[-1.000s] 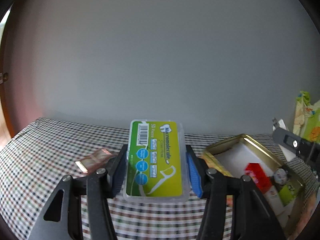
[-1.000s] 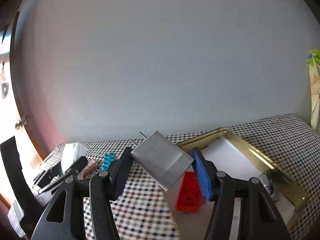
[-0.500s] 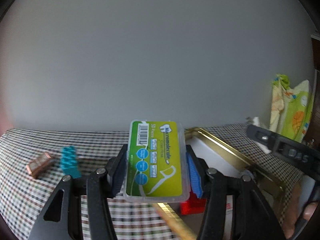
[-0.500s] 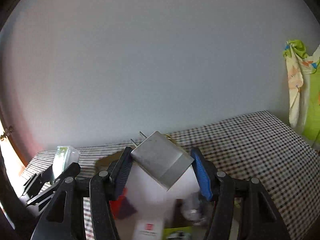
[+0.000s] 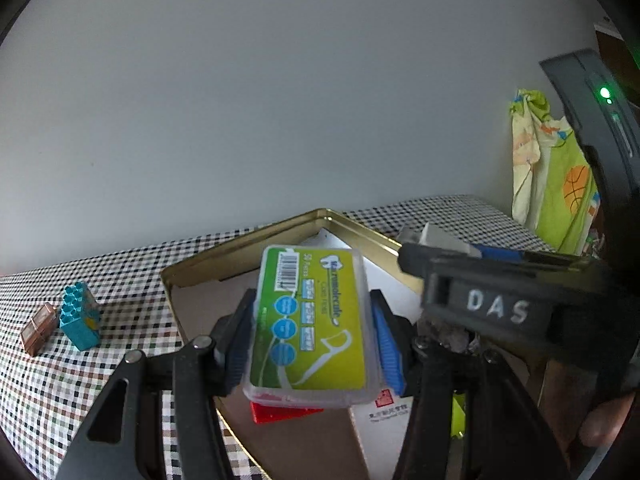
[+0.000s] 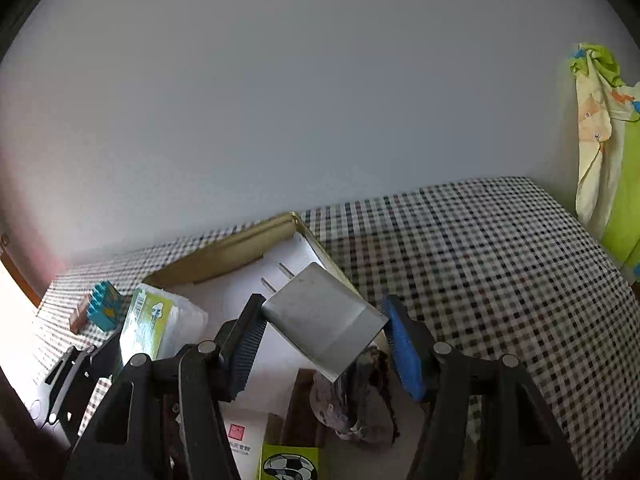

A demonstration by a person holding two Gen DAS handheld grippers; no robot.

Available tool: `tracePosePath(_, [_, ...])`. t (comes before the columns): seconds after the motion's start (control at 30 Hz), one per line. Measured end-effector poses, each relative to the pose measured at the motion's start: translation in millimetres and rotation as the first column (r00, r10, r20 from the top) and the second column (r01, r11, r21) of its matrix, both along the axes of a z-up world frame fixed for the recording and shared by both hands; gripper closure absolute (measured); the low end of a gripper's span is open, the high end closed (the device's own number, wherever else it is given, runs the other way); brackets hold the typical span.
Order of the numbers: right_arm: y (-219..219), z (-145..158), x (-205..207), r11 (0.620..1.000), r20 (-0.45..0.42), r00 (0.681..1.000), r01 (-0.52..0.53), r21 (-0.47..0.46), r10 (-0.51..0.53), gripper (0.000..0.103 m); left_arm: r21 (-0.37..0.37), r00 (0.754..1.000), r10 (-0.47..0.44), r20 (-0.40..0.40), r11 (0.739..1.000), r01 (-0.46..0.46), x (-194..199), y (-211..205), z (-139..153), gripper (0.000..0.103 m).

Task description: Organize rigid objects

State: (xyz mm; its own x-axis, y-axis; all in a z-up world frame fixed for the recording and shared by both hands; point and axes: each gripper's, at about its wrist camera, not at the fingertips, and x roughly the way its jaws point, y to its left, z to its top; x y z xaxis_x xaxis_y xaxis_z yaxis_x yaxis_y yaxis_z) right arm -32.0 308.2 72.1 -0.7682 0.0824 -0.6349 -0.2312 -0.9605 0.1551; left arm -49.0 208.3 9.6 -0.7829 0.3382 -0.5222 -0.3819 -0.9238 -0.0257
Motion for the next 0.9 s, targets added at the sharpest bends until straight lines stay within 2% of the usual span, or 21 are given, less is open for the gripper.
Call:
tracePosePath(0.1, [-1,-11,-7,1.000,0.031,0.999,-0.018,-0.010,0.018,0.041,-0.025,1.000,-0.005,-0.002,1.000,0.005,-1,9,-4,0.049])
tracePosePath(0.13, [9,-31,-14,1.000,0.036,0.999,-0.019,-0.011,0.019,0.041,-0.036,1.000,-0.007,-0.007,0.999,0.007,-1,11,-5,0.049])
tracePosePath(0.4, [9,-35,-15,1.000,0.041,0.999,-0.020,-0.006,0.020,0.041,-0.065,0.999,-0.047,-0.017,0.997,0.046,3,18,-5,0.048])
tracePosePath(0.43, [11,-36,-15,1.000,0.044,0.999,-0.019,-0.018,0.020,0.041,-0.067,0.998,-0.056,-0.019,0.996,0.055,5,19,-5,0.044])
tracePosePath(0.47, [10,-35,-14,0.999,0.045,0.999,-0.016,-0.027,0.018,0.041,-0.076,0.998,-0.059,-0.023,0.996,0.057,6,22,-4,0.030])
tracePosePath(0.5, [11,-36,-14,0.999,0.047,0.999,-0.020,-0.045,0.022,0.040,-0.082,0.998,-0.058,-0.033,0.995,0.055,8,20,-2,0.022])
tracePosePath(0.53, [13,-37,-13,0.998,0.044,0.999,-0.021,-0.066,0.024,0.040,-0.082,0.997,-0.052,-0.053,0.996,0.047,13,15,1,0.006])
tracePosePath(0.57, [15,-37,-13,0.996,0.038,0.999,-0.022,-0.089,0.025,0.040,-0.078,0.996,-0.041,-0.076,0.996,0.035,16,14,5,0.000])
tracePosePath(0.6, [14,-32,-10,0.994,0.029,0.999,-0.023,-0.107,0.026,0.040,-0.080,0.995,-0.033,-0.099,0.996,0.025,19,12,8,0.000])
tracePosePath(0.7, [18,-25,1,0.989,-0.042,0.999,-0.016,-0.145,0.010,0.027,-0.054,0.991,-0.006,-0.131,0.999,-0.001,21,5,15,0.000])
tracePosePath(0.8, [15,-18,8,0.992,-0.095,0.995,-0.004,-0.122,-0.007,0.027,-0.018,0.994,0.018,-0.106,1.000,-0.020,16,-5,15,0.000])
tracePosePath(0.9, [9,-14,13,0.995,-0.125,0.992,-0.001,-0.099,-0.011,0.026,-0.014,0.994,0.060,-0.087,0.998,-0.061,8,-21,14,0.000])
